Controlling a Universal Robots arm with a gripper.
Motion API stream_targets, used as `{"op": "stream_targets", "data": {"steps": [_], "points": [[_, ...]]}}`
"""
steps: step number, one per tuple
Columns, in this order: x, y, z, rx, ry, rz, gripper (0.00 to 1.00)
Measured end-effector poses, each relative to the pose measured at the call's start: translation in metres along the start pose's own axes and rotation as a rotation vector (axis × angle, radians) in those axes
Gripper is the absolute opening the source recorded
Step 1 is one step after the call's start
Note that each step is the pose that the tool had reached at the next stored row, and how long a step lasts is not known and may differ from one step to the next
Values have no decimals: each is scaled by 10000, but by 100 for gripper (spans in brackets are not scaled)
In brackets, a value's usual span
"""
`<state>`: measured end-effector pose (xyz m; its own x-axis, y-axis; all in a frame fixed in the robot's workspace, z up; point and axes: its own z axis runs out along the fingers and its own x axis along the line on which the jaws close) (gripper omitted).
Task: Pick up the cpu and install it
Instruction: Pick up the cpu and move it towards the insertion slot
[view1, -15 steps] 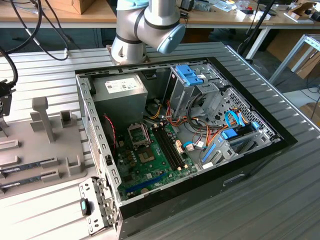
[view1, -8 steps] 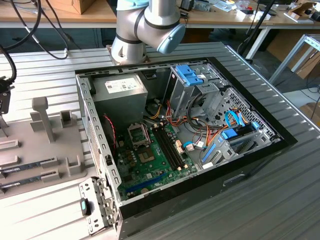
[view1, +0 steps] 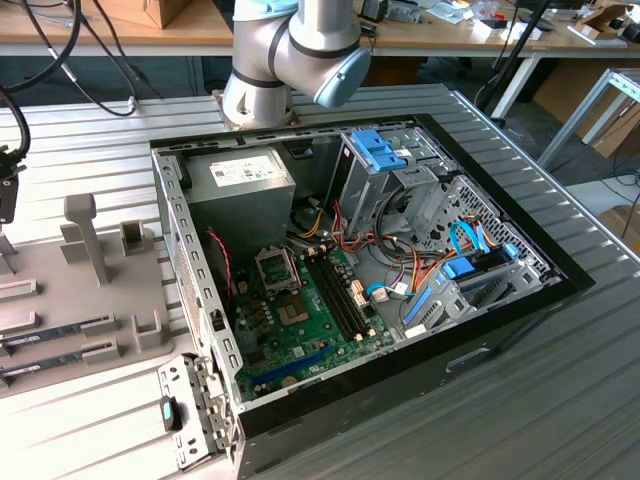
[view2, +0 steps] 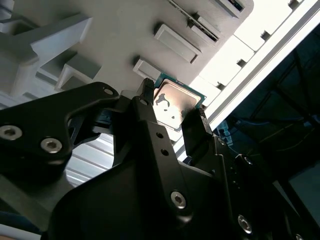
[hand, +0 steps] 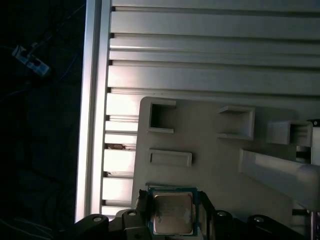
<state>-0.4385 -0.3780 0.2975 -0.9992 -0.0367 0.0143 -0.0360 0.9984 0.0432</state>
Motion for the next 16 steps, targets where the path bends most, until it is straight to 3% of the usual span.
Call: {"op": "stream_targets", "data": {"steps": [16], "points": [[3,8,-180,0,1,0,47]]}}
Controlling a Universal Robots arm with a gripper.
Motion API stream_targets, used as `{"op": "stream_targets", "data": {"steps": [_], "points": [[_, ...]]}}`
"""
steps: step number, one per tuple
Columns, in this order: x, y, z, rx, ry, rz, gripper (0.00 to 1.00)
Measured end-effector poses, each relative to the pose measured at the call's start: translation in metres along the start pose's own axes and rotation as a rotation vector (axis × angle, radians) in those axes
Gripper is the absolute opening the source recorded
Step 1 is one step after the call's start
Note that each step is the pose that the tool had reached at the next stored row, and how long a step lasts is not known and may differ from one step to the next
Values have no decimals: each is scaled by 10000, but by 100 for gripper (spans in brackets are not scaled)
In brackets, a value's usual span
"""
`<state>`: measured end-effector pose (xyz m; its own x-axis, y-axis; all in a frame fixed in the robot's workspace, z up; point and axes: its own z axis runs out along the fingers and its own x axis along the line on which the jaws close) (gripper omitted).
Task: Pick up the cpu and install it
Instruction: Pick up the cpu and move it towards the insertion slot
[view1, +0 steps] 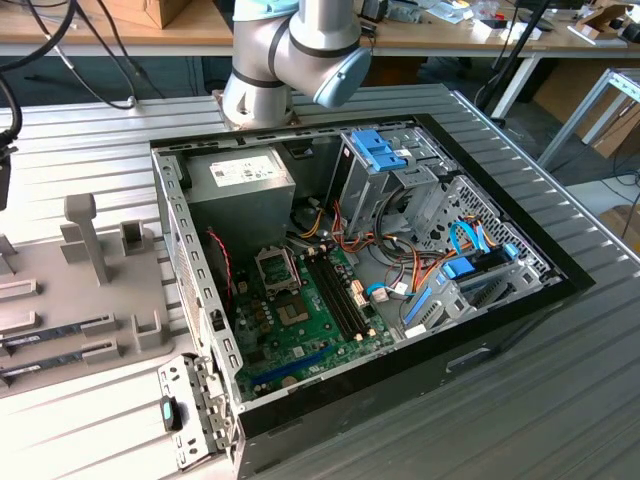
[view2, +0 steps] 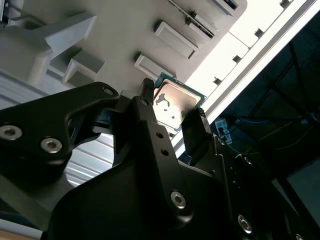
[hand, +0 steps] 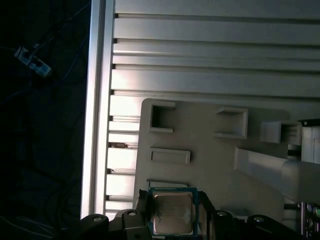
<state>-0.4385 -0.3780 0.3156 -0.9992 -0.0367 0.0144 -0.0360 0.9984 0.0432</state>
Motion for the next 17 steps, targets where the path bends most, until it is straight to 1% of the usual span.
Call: {"op": "stream_targets", "data": {"steps": [6,17], "points": [[1,2,-41,0,0,0,47],[2,6,-139,0,0,0,47]]}}
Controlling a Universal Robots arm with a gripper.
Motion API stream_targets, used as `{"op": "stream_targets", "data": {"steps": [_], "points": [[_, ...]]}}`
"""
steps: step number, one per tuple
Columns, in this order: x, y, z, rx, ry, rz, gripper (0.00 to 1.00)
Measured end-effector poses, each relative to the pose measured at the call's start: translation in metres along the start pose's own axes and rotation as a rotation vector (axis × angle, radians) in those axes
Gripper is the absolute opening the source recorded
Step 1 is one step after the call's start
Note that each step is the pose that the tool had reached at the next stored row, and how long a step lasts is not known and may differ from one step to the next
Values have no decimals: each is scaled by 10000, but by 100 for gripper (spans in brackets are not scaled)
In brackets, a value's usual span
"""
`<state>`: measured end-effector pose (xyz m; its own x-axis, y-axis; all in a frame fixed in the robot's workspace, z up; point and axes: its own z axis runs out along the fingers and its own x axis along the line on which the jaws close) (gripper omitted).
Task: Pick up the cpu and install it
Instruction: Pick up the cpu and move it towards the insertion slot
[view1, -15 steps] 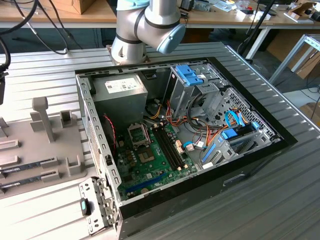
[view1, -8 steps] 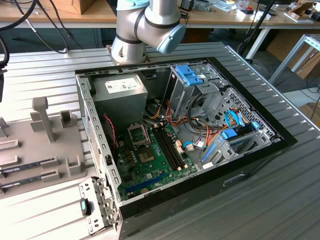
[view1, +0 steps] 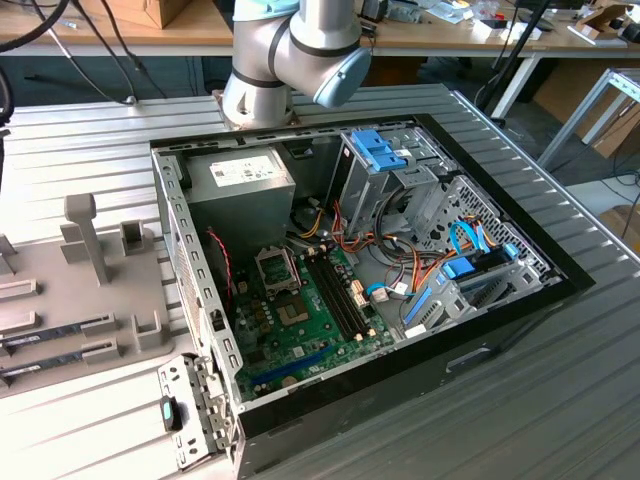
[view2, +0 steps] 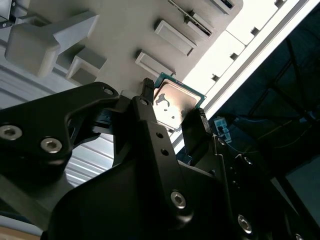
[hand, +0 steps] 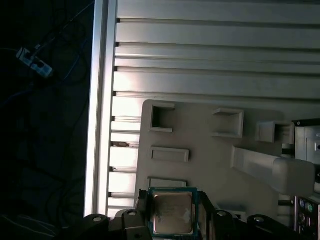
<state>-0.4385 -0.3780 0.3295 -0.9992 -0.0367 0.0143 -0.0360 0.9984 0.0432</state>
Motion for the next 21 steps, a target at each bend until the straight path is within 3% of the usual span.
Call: {"op": "stream_targets", "data": {"steps": [14,21], "points": [[2,6,-127,0,0,1,47],[3,9,-220,0,0,0,47]]}}
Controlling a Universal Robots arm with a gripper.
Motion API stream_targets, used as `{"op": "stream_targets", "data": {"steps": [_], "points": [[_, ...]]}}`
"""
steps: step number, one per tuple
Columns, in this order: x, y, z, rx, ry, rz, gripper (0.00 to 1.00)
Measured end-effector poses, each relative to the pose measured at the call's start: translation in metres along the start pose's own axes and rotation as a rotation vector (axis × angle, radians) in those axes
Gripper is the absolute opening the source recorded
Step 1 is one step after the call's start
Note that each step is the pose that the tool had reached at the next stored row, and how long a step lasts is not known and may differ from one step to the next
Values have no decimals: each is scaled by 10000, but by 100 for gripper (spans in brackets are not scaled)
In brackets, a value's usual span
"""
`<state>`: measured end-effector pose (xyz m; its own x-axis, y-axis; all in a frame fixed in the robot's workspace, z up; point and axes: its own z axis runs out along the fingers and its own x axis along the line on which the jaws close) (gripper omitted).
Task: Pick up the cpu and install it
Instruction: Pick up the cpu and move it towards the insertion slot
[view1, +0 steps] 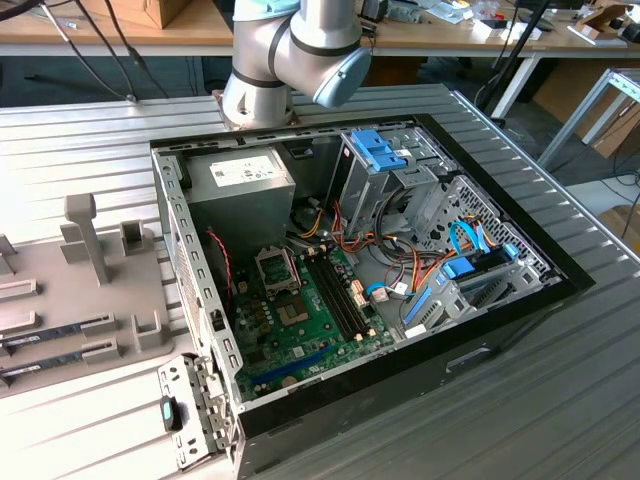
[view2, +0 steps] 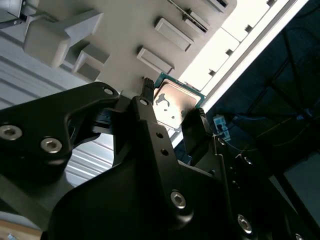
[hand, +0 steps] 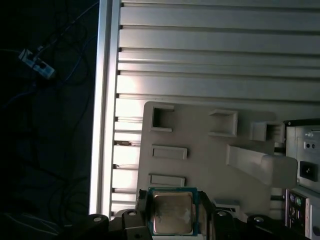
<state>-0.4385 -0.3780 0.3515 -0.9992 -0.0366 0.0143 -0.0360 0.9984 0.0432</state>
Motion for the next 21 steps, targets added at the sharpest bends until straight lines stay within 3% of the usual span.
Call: {"op": "stream_targets", "data": {"steps": [21], "points": [[4,11,-250,0,0,0,47]]}}
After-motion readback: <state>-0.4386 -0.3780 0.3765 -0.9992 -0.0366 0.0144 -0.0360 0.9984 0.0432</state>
